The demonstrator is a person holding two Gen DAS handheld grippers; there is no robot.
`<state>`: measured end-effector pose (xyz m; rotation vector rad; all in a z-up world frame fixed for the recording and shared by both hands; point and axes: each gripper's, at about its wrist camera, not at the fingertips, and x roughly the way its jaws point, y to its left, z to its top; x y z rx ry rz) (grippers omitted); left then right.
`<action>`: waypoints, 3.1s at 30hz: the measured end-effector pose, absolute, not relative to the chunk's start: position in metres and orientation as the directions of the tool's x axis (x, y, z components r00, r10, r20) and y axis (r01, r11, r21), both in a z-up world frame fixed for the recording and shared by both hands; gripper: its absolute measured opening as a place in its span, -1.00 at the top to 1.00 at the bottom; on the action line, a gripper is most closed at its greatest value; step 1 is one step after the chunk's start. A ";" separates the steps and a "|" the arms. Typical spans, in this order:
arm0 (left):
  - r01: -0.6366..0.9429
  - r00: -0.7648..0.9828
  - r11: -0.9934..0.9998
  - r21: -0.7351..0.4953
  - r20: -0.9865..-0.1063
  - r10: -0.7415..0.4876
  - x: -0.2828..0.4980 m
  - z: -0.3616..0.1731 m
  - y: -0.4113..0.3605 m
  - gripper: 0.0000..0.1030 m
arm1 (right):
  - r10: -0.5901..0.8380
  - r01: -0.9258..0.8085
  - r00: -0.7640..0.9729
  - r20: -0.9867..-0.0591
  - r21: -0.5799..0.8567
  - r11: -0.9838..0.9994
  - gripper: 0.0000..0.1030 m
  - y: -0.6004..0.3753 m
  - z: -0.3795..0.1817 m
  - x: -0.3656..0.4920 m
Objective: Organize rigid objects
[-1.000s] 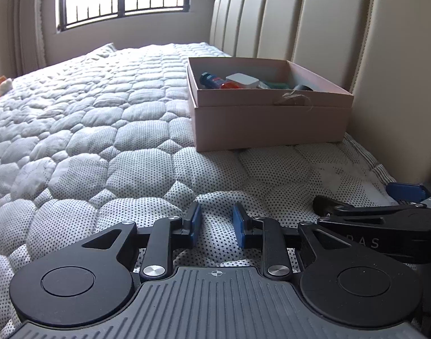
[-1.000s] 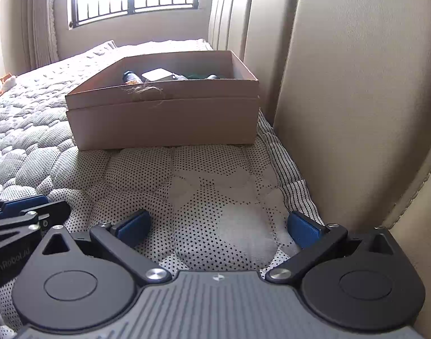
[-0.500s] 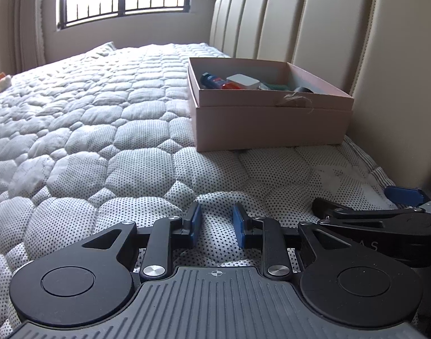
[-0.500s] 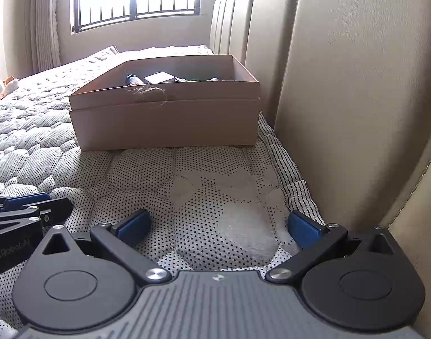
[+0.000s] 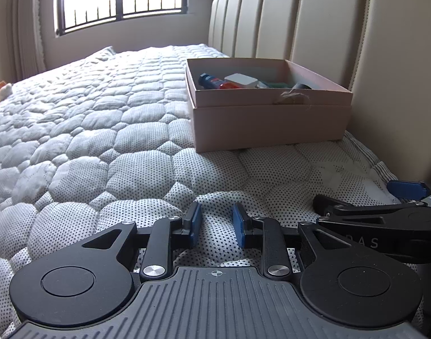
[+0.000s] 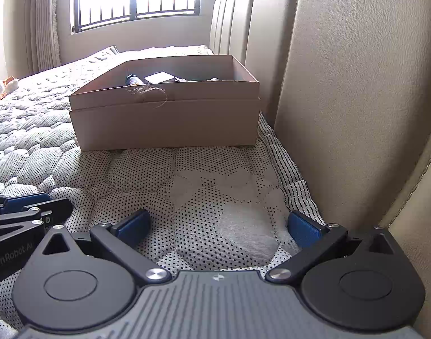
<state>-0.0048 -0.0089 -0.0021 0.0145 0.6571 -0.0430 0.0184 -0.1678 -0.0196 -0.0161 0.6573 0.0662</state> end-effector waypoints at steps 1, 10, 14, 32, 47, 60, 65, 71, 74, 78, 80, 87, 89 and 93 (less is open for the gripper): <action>0.045 0.791 0.999 0.003 -0.611 -0.034 -0.005 -0.002 -0.009 0.47 | 0.056 -0.067 0.790 -0.611 0.006 0.998 -1.00 -0.168 -0.020 0.018; 0.048 0.792 0.998 0.027 -0.610 -0.022 -0.005 -0.002 -0.012 0.47 | 0.056 -0.067 0.790 -0.611 0.006 0.998 -1.00 -0.168 -0.020 0.019; 0.050 0.790 0.998 0.027 -0.612 -0.023 -0.004 -0.002 -0.012 0.47 | 0.056 -0.067 0.790 -0.611 0.006 0.998 -1.00 -0.168 -0.020 0.019; 0.052 0.790 0.998 0.034 -0.612 -0.020 -0.004 -0.003 -0.013 0.47 | 0.056 -0.067 0.790 -0.611 0.006 0.998 -1.00 -0.168 -0.020 0.019; 0.053 0.791 0.998 0.038 -0.612 -0.019 -0.004 -0.003 -0.012 0.47 | 0.056 -0.066 0.790 -0.611 0.006 0.998 -1.00 -0.168 -0.020 0.019; 0.053 0.790 0.998 0.036 -0.612 -0.020 -0.004 -0.003 -0.012 0.47 | 0.056 -0.066 0.790 -0.611 0.006 0.998 -1.00 -0.167 -0.020 0.019; 0.053 0.790 0.998 0.037 -0.612 -0.020 -0.003 -0.003 -0.013 0.47 | 0.056 -0.066 0.790 -0.611 0.006 0.998 -1.00 -0.167 -0.020 0.019; 0.053 0.790 0.998 0.037 -0.612 -0.019 -0.004 -0.003 -0.013 0.47 | 0.056 -0.066 0.790 -0.611 0.006 0.998 -1.00 -0.167 -0.020 0.019; 0.053 0.790 0.998 0.037 -0.612 -0.020 -0.004 -0.003 -0.013 0.47 | 0.056 -0.066 0.790 -0.611 0.006 0.998 -1.00 -0.167 -0.020 0.019; 0.053 0.790 0.998 0.036 -0.612 -0.020 -0.004 -0.003 -0.013 0.47 | 0.056 -0.066 0.790 -0.611 0.006 0.998 -1.00 -0.167 -0.020 0.019; 0.053 0.790 0.998 0.037 -0.612 -0.020 -0.004 -0.003 -0.013 0.47 | 0.056 -0.066 0.790 -0.611 0.006 0.998 -1.00 -0.167 -0.020 0.019; 0.053 0.791 0.998 0.043 -0.611 -0.016 -0.004 -0.003 -0.013 0.47 | 0.056 -0.066 0.790 -0.611 0.006 0.998 -1.00 -0.167 -0.020 0.018; 0.054 0.792 0.998 0.043 -0.611 -0.016 -0.004 -0.003 -0.013 0.47 | 0.056 -0.066 0.790 -0.611 0.006 0.998 -1.00 -0.167 -0.020 0.019; 0.056 0.792 0.997 0.050 -0.611 -0.013 -0.004 -0.003 -0.014 0.47 | 0.056 -0.066 0.790 -0.611 0.006 0.998 -1.00 -0.167 -0.020 0.019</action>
